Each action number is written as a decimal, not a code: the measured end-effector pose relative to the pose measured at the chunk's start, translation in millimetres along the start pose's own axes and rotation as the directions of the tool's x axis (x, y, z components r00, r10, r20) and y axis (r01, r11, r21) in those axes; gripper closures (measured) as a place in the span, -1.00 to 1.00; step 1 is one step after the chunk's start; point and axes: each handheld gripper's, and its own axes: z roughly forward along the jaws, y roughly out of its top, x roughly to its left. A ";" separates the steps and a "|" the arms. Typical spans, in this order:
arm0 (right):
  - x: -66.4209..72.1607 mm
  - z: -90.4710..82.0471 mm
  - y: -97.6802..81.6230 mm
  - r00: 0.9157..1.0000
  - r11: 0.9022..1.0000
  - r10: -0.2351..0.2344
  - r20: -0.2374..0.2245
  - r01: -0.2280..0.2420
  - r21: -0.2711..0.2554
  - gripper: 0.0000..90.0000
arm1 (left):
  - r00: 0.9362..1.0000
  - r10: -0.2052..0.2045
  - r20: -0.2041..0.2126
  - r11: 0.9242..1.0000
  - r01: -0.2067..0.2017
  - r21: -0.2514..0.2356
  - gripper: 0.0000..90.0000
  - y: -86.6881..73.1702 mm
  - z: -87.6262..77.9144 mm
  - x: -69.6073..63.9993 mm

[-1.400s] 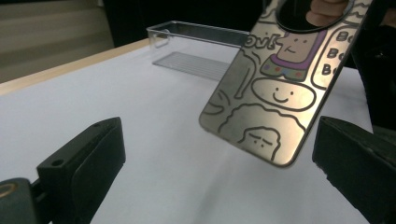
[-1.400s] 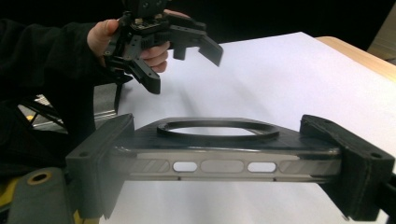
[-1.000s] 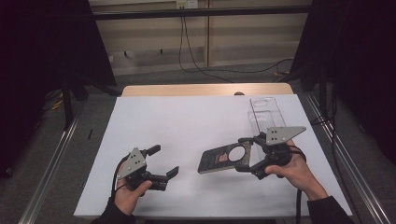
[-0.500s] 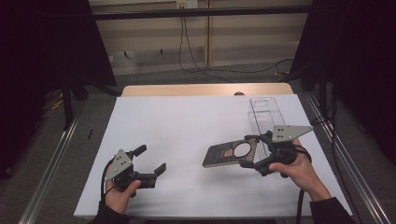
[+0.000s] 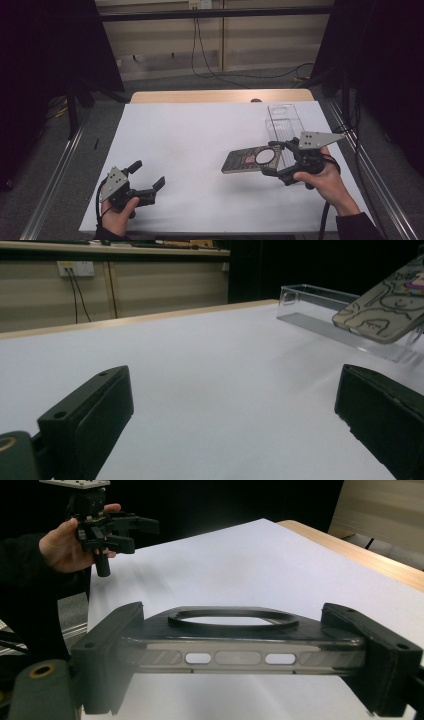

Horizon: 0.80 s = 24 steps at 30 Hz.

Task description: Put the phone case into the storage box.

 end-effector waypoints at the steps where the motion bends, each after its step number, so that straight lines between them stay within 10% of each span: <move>1: -0.7 -0.4 -0.1 1.000 1.000 0.004 0.006 -0.004 -0.004 -0.74 | 1.000 -0.008 -0.003 1.000 0.008 -0.002 -0.95 -1.2 -1.3 -0.2; 24: -26.3 -26.7 15.3 0.990 0.997 0.068 0.124 -0.062 -0.052 -0.74 | 0.998 -0.017 -0.058 1.000 0.015 -0.023 -0.93 0.1 -15.7 -0.7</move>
